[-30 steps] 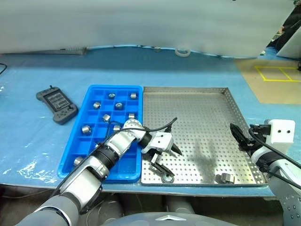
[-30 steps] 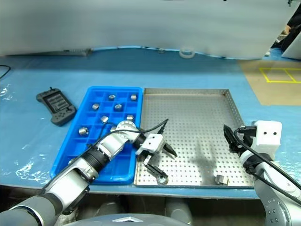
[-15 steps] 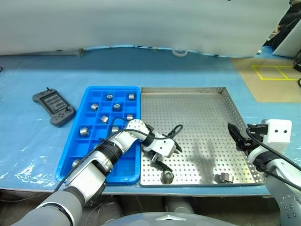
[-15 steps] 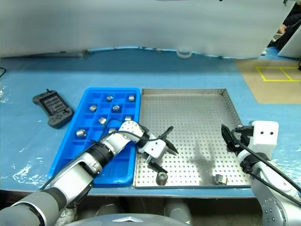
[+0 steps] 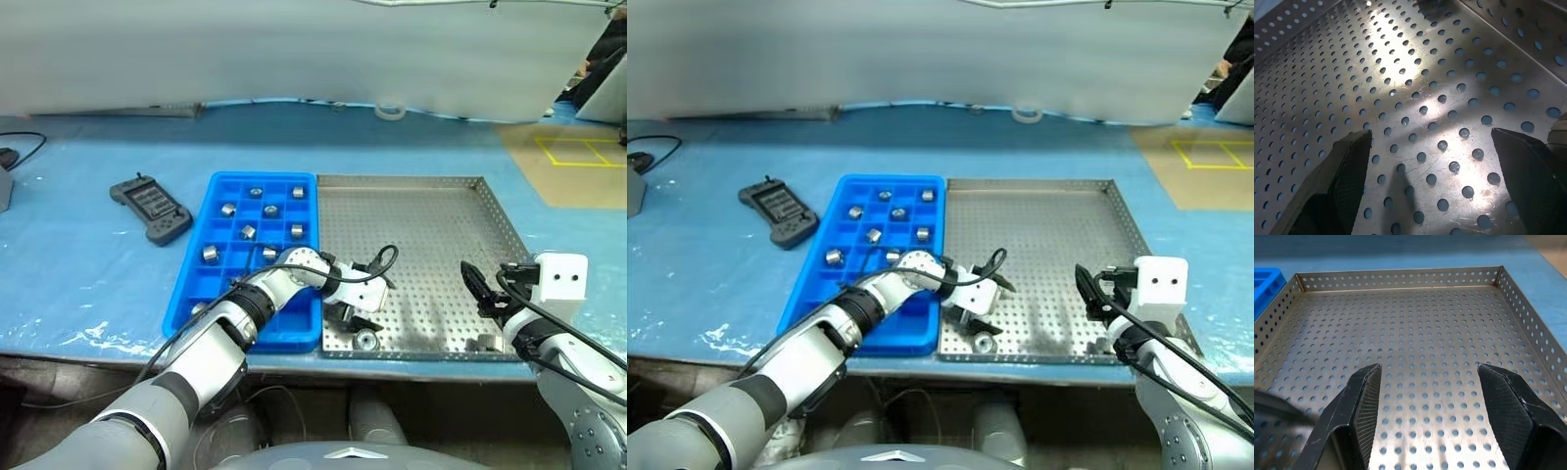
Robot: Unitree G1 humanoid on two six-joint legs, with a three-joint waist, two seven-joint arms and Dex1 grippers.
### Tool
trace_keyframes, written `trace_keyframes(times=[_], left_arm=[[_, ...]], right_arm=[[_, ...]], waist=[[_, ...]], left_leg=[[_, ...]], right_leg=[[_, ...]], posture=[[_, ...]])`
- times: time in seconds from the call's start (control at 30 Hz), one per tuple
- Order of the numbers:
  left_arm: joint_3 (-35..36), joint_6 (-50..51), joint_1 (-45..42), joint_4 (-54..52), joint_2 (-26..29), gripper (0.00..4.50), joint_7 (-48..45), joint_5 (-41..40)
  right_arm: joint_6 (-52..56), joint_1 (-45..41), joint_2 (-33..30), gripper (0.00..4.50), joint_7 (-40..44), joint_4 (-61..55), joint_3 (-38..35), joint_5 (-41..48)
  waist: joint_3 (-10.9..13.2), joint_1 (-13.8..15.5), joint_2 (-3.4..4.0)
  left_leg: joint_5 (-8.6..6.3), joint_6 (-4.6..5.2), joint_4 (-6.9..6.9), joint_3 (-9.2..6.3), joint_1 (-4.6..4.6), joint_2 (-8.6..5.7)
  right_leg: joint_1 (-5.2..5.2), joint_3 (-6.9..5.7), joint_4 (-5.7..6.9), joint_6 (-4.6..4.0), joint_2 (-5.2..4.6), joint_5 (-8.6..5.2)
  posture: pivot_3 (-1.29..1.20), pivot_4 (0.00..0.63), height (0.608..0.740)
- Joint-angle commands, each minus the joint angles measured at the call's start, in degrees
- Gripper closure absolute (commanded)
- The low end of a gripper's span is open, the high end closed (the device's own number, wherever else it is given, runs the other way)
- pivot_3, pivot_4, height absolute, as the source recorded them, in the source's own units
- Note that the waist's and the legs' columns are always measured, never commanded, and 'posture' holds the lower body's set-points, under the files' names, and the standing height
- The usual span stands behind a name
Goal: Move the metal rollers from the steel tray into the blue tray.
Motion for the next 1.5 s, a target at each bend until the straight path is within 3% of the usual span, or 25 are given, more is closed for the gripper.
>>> trace_keyframes(times=[0.03, 0.1, 0.13, 0.17, 0.2, 0.23, 0.27, 0.3, 0.33, 0.37, 0.4, 0.5, 0.63, 0.77, 0.87, 1.2, 1.5], left_arm=[[2.99, 1.2, 0.06, 1.07, 1.15, 0.43, -1.21, -1.91], [5.03, 1.17, 0.53, -0.16, 1.36, 0.43, -5.86, -5.13], [5.73, 1.42, 0.56, -0.5, 1.4, 0.43, -7.17, -6.03], [6.86, 2.17, 0.27, -0.63, 1.25, 0.43, -8.27, -7.29], [8.62, 4.86, -0.06, -1.48, 0.96, 0.43, -10.18, -9.62], [11.18, 9.35, -0.44, -3.36, 0.5, 0.43, -13.25, -13.57], [13.61, 14.15, -1.01, -4.98, 0.05, 0.43, -15.55, -17.12], [15.1, 17.59, -1.3, -6.31, -0.2, 0.43, -17.01, -19.34], [17.42, 22.95, -1.93, -8.25, -0.65, 0.43, -18.18, -22.82], [19.87, 29.62, -2.64, -10.65, -0.99, 0.43, -18.86, -26.66], [21.95, 35.95, -3.08, -13.23, -1.08, 0.43, -19.59, -30.21], [24.53, 49.4, -2.18, -21.18, 0.34, 0.43, -21.48, -36.55], [20.08, 52.03, 2.96, -31.56, 5.75, 0.43, -26.03, -35.54], [13.74, 40.7, 6.7, -37.13, 13.87, 0.43, -34.18, -30.03], [10.66, 23.7, 4.47, -29.95, 15.33, 0.43, -33.17, -22.6], [8.78, 3.03, -1.28, -14.43, 7.17, 0.43, -31.92, -17.59], [7.07, -9.57, -6.55, -4.71, 6.74, 0.43, -38.11, -15.39]], right_arm=[[-1.3, -1.03, -0.84, 1.2, -0.27, -0.57, -0.35, -0.77], [-1.56, -1.63, -1.02, 1.2, -0.15, 0.0, 0.01, -0.89], [-1.67, -1.81, -1.06, 1.2, -0.1, 0.18, 0.16, -0.98], [-1.97, -2.22, -1.16, 1.2, 0.04, 0.6, 0.45, -1.19], [-2.29, -2.8, -1.21, 1.2, 0.19, 0.97, 0.7, -1.28], [-2.5, -3.57, -1.35, 1.2, 0.13, 1.5, 0.95, -1.46], [-2.78, -4.24, -1.34, 1.2, 0.13, 2.04, 1.13, -1.55], [-2.99, -4.61, -1.32, 1.2, 0.11, 2.38, 1.23, -1.6], [-3.2, -4.85, -1.33, 1.2, 0.12, 2.68, 1.47, -1.78], [-3.44, -5.02, -1.29, 1.2, 0.1, 2.97, 1.76, -1.98], [-3.71, -5.15, -1.24, 1.2, 0.06, 3.27, 2.11, -2.21], [-4.61, -5.66, -1.05, 1.2, -0.01, 4.18, 3.0, -2.85], [-5.58, -6.45, -1.11, 1.2, 0.16, 5.37, 3.48, -3.45], [-6.99, -6.49, -0.9, 1.2, 0.54, 6.82, 4.17, -4.23], [-8.19, -6.54, -0.31, 1.2, 0.43, 7.72, 5.39, -5.02], [-10.35, -5.55, 0.8, 1.2, 0.22, 8.53, 6.22, -6.57], [-11.54, -4.43, 1.91, 1.2, -0.21, 8.34, 6.22, -7.7]], waist=[[0.9, -1.61, 0.09], [1.92, -1.95, 0.76], [1.84, -0.73, 0.56], [0.96, 0.39, -0.9], [0.54, 0.68, -0.95], [0.38, 1.43, 0.19], [0.24, 1.82, 0.98], [0.16, 1.87, 1.14], [0.37, 1.86, 0.8], [0.48, 1.78, 0.6], [0.48, 1.74, 0.58], [0.49, 1.81, 0.55], [0.49, 1.93, 0.56], [0.53, 1.89, 0.52], [0.56, 2.88, 0.56], [0.56, 3.18, 0.55], [0.56, 3.12, 0.56]], left_leg=[[-0.02, 0.03, 0.07, -0.19, -0.21, -0.02], [-0.09, 0.15, -0.44, -1.2, -0.77, 0.08], [-0.09, 0.16, -1.32, -1.31, -0.92, 0.12], [-0.07, 0.12, -2.26, -0.62, -0.84, 0.16], [0.13, -0.19, -3.03, 0.81, -0.81, -0.37], [-0.13, -1.23, -1.67, -0.61, -2.21, -1.35], [0.01, -0.95, 0.37, -2.81, -1.84, -1.43], [0.34, -0.87, 0.84, -3.92, -0.35, -1.36], [0.88, 1.38, -0.38, -3.63, 0.27, -1.39], [1.22, 1.89, -0.66, -3.23, 0.16, -1.31], [1.12, 2.18, -0.58, -3.22, 0.13, -1.1], [0.82, 2.64, -0.48, -3.15, -0.16, -0.91], [0.56, 2.88, -0.43, -3.03, -0.25, -0.92], [0.49, 2.95, -0.29, -3.05, -0.51, -0.92], [0.47, 2.99, -0.02, -3.09, -0.53, -0.92], [0.32, 3.25, 0.62, -2.98, -0.49, -0.91], [0.33, 3.23, 0.6, -2.93, -0.54, -0.78]], right_leg=[[-0.18, -0.25, -0.11, -0.07, -0.02, -0.57], [0.5, -2.15, -0.71, -0.41, -0.09, -1.07], [0.59, -4.05, 2.85, -0.91, -0.01, -1.5], [1.29, -4.76, 6.39, -0.92, 0.82, -1.5], [2.11, -3.78, 5.95, -0.89, 1.38, -2.28], [0.9, -2.5, 5.2, 1.15, 1.9, -1.1], [1.05, -2.08, 4.97, 1.13, 2.68, -1.09], [0.94, -2.12, 4.87, 0.98, 3.29, -1.0], [0.68, -2.22, 4.66, 0.18, 3.31, -0.5], [0.3, -2.12, 4.63, -1.59, 3.34, 1.05], [0.3, -2.2, 4.39, -2.05, 3.38, 1.93], [0.31, -2.5, 4.19, -2.38, 3.46, 2.09], [0.35, -2.75, 4.12, -2.36, 3.33, 2.09], [0.34, -2.88, 3.89, -2.35, 3.31, 2.1], [0.44, -2.93, 3.84, -2.38, 3.29, 2.08], [0.71, -2.87, 3.88, -2.56, 3.22, 2.18], [0.51, -2.92, 4.19, -2.55, 3.25, 2.18]], posture=[[-0.52, 0.15, 0.74], [-0.52, 0.15, 0.74], [-0.52, 0.15, 0.74], [-0.51, 0.15, 0.74], [-0.51, 0.15, 0.74], [-0.51, 0.15, 0.74], [-0.51, 0.15, 0.74], [-0.51, 0.15, 0.74], [-0.5, 0.15, 0.74], [-0.5, 0.15, 0.74], [-0.5, 0.15, 0.74], [-0.49, 0.15, 0.74], [-0.48, 0.15, 0.74], [-0.47, 0.15, 0.74], [-0.47, 0.15, 0.74], [-0.5, 0.15, 0.74], [-0.53, 0.15, 0.74]])
